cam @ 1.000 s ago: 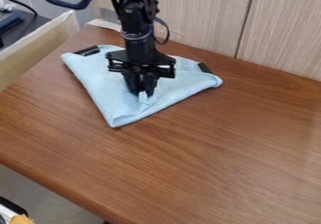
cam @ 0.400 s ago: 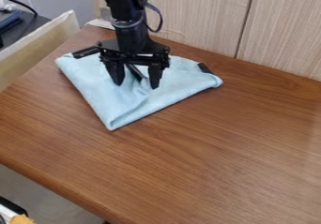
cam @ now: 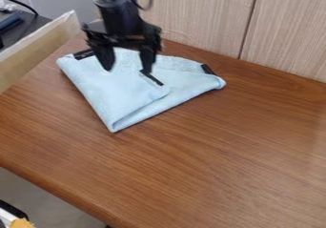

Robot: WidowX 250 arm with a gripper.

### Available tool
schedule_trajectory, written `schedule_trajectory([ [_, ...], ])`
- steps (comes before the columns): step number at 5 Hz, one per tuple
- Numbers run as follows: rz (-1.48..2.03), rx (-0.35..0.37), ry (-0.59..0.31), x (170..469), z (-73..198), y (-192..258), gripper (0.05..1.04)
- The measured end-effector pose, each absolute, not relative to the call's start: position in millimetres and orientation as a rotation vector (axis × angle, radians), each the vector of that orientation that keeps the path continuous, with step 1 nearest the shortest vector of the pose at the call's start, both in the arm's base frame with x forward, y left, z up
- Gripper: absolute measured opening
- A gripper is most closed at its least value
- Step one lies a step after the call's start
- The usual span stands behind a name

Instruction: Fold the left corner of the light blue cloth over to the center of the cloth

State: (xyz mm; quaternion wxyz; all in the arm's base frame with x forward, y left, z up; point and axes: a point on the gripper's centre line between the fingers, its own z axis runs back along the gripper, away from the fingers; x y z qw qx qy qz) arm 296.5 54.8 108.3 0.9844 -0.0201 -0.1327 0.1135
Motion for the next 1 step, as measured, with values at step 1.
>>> schedule_trajectory([
  [1,0.199,-0.018,-0.269,282.6,116.1,60.5,1.0],
])
